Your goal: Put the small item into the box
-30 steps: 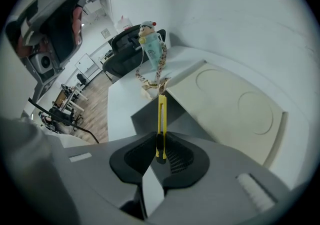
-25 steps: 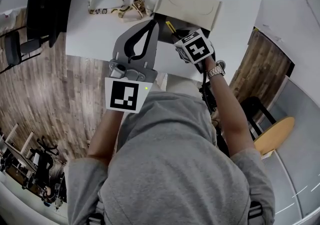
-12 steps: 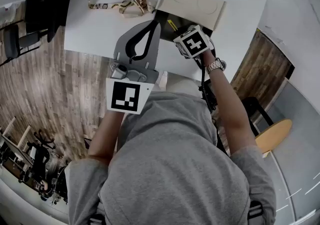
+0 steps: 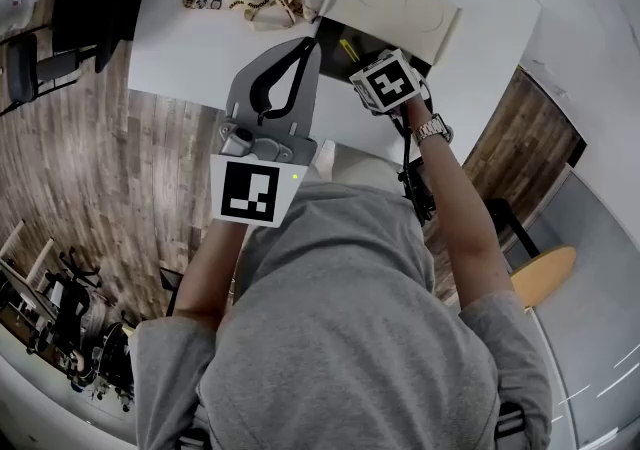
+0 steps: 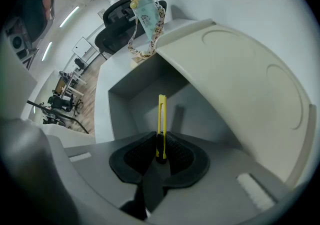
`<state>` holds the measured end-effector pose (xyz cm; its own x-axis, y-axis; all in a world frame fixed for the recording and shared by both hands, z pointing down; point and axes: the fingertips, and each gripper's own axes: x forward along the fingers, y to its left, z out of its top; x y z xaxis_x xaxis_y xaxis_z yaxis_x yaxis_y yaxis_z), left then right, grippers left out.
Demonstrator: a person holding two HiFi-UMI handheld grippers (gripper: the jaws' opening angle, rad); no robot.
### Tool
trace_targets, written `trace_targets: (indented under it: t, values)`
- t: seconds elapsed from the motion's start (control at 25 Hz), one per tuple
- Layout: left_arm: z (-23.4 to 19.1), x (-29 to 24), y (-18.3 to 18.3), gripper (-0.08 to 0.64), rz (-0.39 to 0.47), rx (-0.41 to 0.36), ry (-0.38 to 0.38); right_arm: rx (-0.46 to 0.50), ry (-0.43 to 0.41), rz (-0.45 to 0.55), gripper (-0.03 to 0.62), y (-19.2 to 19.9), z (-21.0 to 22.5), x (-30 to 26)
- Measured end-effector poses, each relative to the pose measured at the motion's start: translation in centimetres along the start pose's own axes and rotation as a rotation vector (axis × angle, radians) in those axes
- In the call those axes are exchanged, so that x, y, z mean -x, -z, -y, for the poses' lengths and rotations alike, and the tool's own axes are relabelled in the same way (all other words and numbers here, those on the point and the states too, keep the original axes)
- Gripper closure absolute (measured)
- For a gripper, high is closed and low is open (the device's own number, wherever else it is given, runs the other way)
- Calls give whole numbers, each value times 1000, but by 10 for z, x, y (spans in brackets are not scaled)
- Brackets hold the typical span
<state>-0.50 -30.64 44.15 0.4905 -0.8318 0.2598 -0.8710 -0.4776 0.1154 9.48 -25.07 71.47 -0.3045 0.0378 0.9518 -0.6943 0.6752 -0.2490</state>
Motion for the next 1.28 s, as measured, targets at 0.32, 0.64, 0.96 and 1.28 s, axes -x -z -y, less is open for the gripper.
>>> trace_targets:
  t: [0.32, 0.64, 0.96, 1.28]
  values:
    - [-2, 1, 0, 557, 5, 0, -6, -1, -16, -8, 515, 1, -2, -3]
    - [-2, 3, 1, 557, -3, 3, 4, -25, -15, 13, 477, -1, -2, -1]
    - [3, 6, 0, 557, 7, -4, 25, -39, 4, 40, 454, -1, -1, 5]
    - [6, 11, -2, 557, 12, -9, 51, -69, 34, 105, 469, -7, 0, 18]
